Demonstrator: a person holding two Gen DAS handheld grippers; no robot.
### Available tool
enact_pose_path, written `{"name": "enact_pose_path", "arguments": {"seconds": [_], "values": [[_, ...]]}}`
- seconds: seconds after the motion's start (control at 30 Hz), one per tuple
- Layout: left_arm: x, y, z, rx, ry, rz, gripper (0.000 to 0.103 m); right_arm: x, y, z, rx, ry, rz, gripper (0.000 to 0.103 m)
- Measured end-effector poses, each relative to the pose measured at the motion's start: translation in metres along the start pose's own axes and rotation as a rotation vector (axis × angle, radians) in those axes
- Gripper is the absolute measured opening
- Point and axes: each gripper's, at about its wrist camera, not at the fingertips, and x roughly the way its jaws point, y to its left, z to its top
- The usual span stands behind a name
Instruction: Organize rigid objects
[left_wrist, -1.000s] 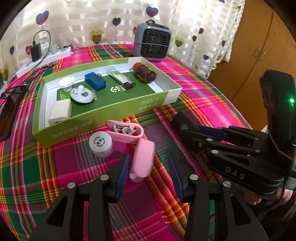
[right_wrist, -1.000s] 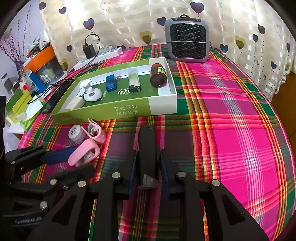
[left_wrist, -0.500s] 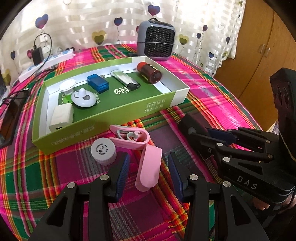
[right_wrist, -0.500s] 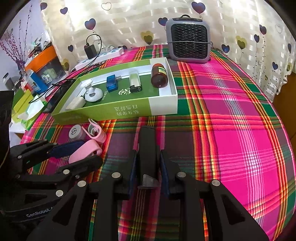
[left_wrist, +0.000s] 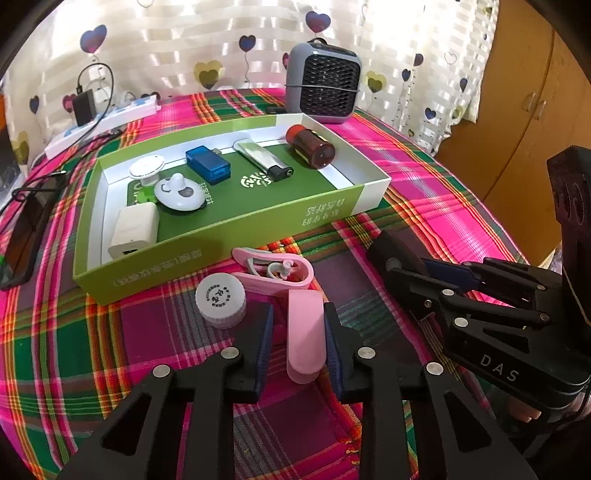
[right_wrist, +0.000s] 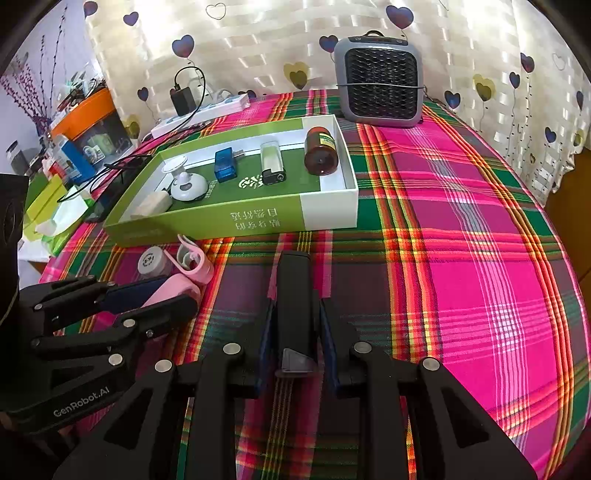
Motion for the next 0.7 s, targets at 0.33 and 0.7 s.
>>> {"name": "enact_pose_path", "arguments": {"seconds": [0.33,0.7], "values": [[-0.0003,0.0008,-0.0002,0.000,0.000,0.000,0.017,0.0003,0.0002,0.0002,-0.001,0.000,-0.001,0.025],[-0.0003,0.0017,-0.0008,-0.003,-0.001,-0.003,0.017,0.0002,0.0003,0.0000,-0.002,0.000,-0.002,0.025]]}}
